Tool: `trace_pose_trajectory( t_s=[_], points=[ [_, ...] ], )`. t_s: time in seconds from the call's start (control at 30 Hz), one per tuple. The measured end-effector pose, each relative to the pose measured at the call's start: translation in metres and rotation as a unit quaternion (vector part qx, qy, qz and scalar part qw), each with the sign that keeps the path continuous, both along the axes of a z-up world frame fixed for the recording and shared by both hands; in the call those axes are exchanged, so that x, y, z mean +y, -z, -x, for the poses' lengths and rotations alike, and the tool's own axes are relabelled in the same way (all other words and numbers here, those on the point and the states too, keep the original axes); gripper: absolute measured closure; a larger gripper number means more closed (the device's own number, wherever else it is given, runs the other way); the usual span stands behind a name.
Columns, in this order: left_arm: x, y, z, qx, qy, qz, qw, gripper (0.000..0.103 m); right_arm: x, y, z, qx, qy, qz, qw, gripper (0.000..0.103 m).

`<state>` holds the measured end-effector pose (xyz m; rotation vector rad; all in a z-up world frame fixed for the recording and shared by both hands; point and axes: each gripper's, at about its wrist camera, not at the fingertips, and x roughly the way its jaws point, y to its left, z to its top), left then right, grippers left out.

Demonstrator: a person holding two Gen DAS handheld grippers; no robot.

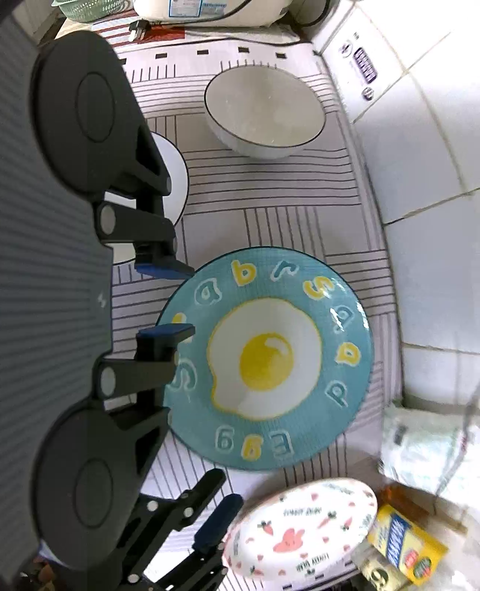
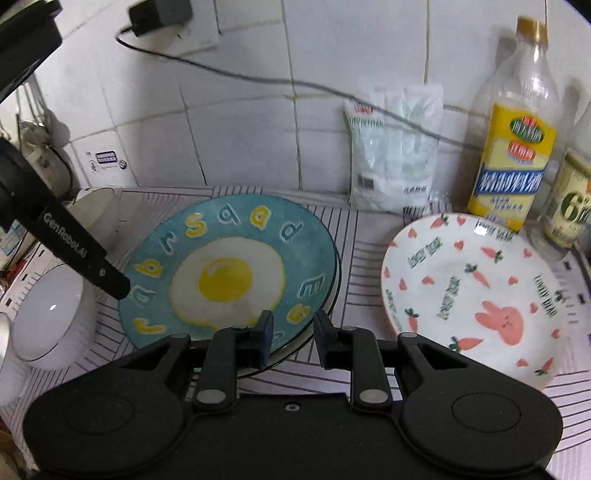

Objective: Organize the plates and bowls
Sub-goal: 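Open the left tool and move it to the pink bunny plate, then grasp the rim of the pink Lovely Bear bunny plate with the left tool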

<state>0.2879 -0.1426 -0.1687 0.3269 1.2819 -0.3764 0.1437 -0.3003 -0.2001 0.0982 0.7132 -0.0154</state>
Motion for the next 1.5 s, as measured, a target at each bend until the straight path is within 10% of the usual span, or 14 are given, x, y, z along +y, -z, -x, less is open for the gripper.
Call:
trace_pose_trajectory(
  t_s=[0.7,1.03,1.5],
  points=[
    [-0.099,-0.063,0.067,-0.078,0.148,0.087,0.982,0.057,-0.089,-0.037,0.114,-0.064,0.081,0.005,0.995,0.022],
    [-0.143,-0.025,0.055,-0.094,0.164,0.103,0.9765,0.035,-0.119,0.003,0.104,-0.076,0.147,-0.001,0.986,0.012],
    [-0.196,0.042,0.01,-0.073,0.218,0.063,0.9712,0.035,-0.156,0.048,0.078,-0.076,0.211,-0.133,0.965,0.016]
  ],
)
